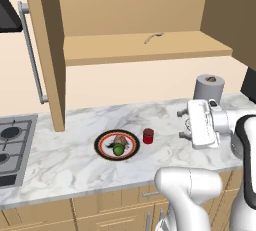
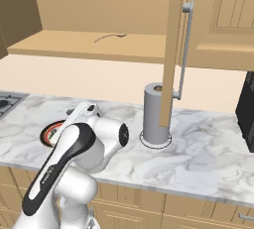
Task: Pick the avocado and bread from the counter and place them on the plate. Then pick the jam from the cabinet and place it next to the plate. Lastly close the cabinet door.
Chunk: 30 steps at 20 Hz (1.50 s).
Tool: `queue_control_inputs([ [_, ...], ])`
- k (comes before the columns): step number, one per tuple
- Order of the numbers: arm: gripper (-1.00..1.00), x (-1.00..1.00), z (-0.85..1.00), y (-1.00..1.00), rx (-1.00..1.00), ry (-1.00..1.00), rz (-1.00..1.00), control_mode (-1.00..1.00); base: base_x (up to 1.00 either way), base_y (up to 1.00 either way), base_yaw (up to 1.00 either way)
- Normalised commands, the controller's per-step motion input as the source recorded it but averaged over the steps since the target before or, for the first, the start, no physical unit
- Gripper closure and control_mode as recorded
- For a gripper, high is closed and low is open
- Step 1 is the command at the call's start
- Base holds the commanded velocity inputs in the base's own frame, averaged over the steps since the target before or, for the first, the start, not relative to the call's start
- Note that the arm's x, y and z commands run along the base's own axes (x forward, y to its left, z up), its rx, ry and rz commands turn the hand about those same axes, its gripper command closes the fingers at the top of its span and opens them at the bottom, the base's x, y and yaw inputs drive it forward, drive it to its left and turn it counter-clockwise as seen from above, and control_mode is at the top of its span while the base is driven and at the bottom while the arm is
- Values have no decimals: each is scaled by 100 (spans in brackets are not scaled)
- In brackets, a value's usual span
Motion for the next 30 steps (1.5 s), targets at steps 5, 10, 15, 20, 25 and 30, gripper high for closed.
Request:
queue_control_inputs([
  [5, -100, -86, 0, 7, 1, -1, -7, -100, 0, 0, 0],
  [10, -100, -87, 0, 25, 1, -8, -22, -100, 0, 0, 0],
  [15, -100, -95, 0, 24, 1, -11, -23, -100, 0, 0, 0],
  [20, -100, -92, 0, 14, 1, -11, -20, -100, 0, 0, 0],
  [25, -100, -82, 0, 1, 0, -14, -15, -100, 0, 0, 0],
  [30, -100, -74, 0, 0, 1, -14, -18, -100, 0, 0, 0],
])
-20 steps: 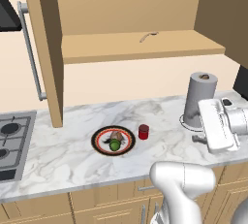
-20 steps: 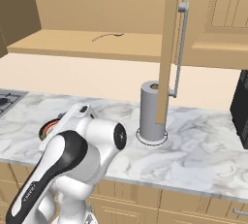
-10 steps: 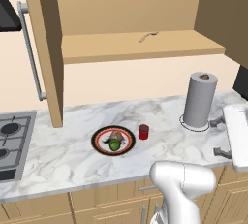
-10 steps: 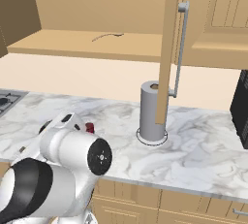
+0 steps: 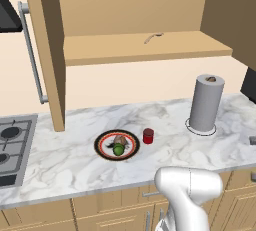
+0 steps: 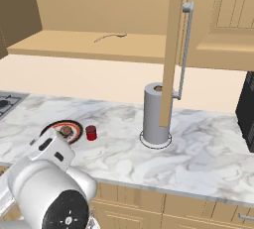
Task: Pick the avocado and bread from the counter and place them on the plate. Then pick the jam from the cabinet and place it next to the plate. Lastly close the cabinet door.
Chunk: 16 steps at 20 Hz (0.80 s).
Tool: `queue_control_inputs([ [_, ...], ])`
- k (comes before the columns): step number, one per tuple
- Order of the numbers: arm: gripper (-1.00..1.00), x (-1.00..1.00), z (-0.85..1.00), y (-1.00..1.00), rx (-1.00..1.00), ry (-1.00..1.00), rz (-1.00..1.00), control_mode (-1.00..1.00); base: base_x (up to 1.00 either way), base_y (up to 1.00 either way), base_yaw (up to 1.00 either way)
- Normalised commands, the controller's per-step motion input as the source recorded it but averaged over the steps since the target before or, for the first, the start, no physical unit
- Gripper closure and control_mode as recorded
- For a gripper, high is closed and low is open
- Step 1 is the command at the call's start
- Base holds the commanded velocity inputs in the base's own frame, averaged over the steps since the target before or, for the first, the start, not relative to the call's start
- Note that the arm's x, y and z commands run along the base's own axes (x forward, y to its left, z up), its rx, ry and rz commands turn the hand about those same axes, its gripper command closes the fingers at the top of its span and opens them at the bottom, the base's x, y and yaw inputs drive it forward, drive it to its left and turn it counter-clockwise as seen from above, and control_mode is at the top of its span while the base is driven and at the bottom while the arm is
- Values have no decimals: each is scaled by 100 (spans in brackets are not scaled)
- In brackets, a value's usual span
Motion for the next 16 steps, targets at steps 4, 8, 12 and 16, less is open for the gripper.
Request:
queue_control_inputs([
  [4, -100, -62, -9, -1, 3, -11, -14, -100, 0, 0, 0],
  [8, -100, -36, -15, -9, 3, -10, -11, -100, 0, 0, 0],
  [12, -100, -11, -16, -16, 4, -11, -4, -100, 0, 0, 0],
  [16, -100, 0, -17, -27, 6, -10, 0, -100, 0, 0, 0],
])
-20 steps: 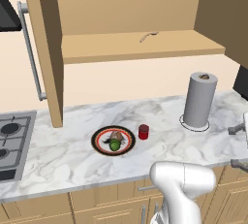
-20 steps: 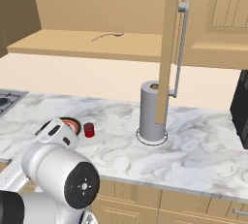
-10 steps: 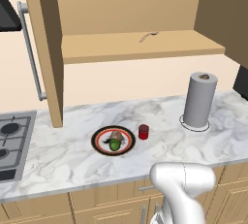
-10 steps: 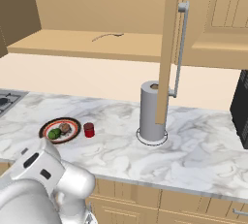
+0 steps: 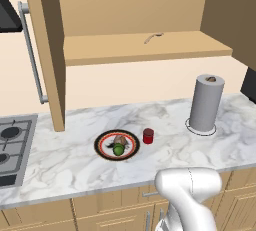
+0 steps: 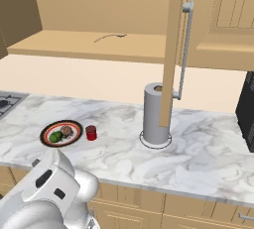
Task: Pick the avocado and bread from the counter and place them on the plate. Then pick the jam from the cabinet and place it next to the plate. Lastly close the cabinet door.
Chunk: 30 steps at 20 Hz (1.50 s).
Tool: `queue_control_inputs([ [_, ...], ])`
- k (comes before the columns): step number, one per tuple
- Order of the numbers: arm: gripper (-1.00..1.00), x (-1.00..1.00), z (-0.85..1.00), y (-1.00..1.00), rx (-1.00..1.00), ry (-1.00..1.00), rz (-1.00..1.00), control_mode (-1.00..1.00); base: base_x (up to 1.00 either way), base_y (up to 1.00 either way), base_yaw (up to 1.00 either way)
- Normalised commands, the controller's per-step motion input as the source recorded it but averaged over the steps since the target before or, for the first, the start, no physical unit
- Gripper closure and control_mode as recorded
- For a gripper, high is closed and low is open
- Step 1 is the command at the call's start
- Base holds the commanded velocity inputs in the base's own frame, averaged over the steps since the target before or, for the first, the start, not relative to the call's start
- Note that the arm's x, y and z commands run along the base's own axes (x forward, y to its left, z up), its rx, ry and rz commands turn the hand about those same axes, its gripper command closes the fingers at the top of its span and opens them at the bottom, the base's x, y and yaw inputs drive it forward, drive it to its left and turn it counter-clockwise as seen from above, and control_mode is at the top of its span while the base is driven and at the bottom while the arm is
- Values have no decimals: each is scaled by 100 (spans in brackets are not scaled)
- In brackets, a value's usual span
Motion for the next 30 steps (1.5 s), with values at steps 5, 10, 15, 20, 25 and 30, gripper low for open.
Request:
queue_control_inputs([
  [5, -100, 0, -26, -24, 7, -11, 0, -100, 0, 0, 0],
  [10, -100, 1, -37, -18, 4, -13, 0, -100, 0, 0, 0],
  [15, -100, 19, -40, -10, 2, -12, 1, -100, 0, 0, 0],
  [20, -100, 28, -31, -8, 2, -9, 1, -100, 0, 0, 0],
  [25, -100, 23, -13, -17, 7, -6, 0, -100, 0, 0, 0],
  [30, -100, 25, -1, -19, 6, -9, 0, -100, 0, 0, 0],
])
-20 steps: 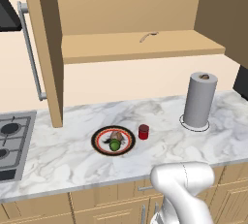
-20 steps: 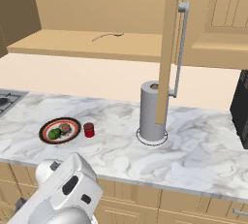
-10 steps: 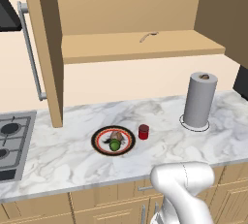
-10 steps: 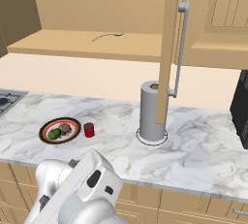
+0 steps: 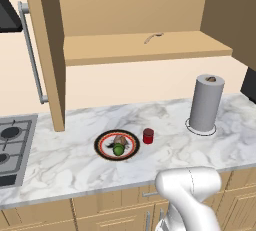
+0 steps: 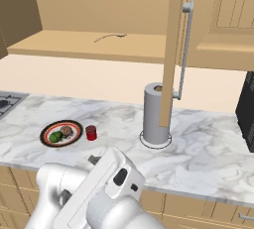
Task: Pick the avocado and bread from the counter and place them on the plate. Then pick the jam from the cabinet and place it next to the plate. Lastly close the cabinet door.
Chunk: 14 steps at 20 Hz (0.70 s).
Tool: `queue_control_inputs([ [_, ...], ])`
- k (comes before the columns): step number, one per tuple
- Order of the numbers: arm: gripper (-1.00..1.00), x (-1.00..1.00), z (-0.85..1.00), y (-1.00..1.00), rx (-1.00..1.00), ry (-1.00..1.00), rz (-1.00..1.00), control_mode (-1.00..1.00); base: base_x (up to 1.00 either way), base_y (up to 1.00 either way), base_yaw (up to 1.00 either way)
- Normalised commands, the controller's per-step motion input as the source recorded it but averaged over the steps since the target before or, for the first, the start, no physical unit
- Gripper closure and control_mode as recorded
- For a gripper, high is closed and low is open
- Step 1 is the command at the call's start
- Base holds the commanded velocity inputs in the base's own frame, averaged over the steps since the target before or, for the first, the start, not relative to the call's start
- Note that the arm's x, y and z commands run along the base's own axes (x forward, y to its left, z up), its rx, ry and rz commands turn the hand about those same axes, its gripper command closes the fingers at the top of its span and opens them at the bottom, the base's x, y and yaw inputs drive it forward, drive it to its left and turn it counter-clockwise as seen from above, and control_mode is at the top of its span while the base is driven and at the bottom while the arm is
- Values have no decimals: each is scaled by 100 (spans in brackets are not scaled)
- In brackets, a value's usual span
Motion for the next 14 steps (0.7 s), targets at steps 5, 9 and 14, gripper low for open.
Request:
queue_control_inputs([
  [5, -100, 40, -13, -4, 5, -4, 0, -100, 0, 0, 0],
  [9, -100, 39, -24, -4, 9, -6, 1, -100, 0, 0, 0],
  [14, -100, 12, -26, -15, 9, -4, 3, -100, 0, 0, 0],
])
